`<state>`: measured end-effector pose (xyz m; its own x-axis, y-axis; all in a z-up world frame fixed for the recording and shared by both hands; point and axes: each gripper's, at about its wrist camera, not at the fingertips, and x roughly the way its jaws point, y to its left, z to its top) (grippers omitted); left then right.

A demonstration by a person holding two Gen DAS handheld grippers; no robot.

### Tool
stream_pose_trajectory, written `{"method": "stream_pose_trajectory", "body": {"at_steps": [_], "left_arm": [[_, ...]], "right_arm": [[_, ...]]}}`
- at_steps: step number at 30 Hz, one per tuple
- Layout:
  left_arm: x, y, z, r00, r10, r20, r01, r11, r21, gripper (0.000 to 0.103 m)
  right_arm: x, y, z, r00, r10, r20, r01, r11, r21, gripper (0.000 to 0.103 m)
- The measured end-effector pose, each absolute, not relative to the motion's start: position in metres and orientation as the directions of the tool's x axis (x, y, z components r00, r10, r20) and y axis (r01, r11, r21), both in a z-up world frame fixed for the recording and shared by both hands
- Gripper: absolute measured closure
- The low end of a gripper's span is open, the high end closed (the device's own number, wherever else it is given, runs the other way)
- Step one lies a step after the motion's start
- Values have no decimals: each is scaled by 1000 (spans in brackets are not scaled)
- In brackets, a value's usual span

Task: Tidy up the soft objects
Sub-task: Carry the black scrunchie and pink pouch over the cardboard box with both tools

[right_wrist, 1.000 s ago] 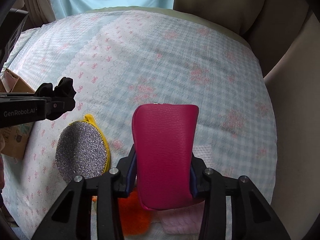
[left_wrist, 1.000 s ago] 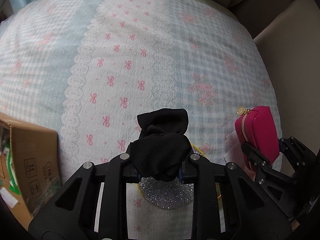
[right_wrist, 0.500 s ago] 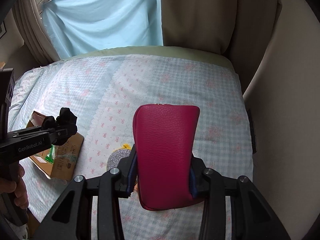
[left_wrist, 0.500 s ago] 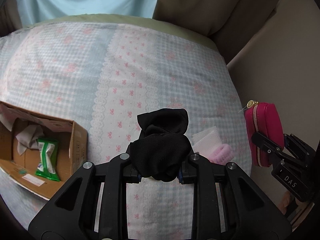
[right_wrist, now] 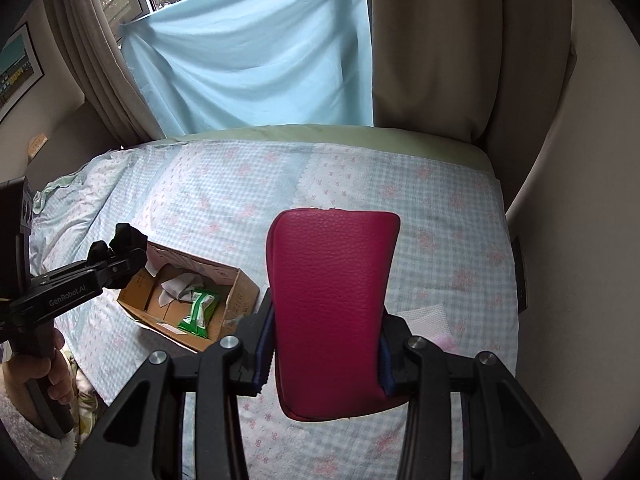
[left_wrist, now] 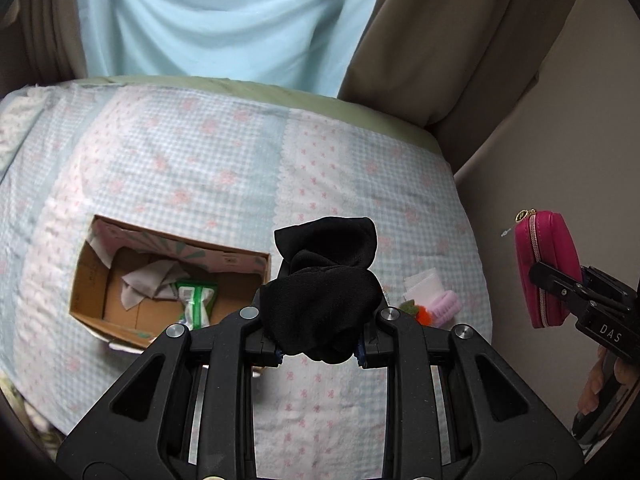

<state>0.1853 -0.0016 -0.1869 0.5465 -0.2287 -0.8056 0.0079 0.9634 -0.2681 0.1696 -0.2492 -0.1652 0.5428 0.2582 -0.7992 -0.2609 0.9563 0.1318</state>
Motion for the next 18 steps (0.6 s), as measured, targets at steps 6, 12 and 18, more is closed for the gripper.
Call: {"method": "stream_pose_trajectory", "body": {"at_steps": [6,12,18], "left_arm": [[175,72,-176,533,-229,-814,28,967,-254,82],[183,147,-178,493,-230,-839,89,973,-214,82],[200,200,-199,437,-213,-874,155,975,-160,82]], "right_arm": [[151,-173,-150,557,272,-785,-241,957,161,65],[149,-91,-161,546,276,-791,-191,960,204,65],[155,-24,-188,522,259,-813,-135,966,221,65]]}}
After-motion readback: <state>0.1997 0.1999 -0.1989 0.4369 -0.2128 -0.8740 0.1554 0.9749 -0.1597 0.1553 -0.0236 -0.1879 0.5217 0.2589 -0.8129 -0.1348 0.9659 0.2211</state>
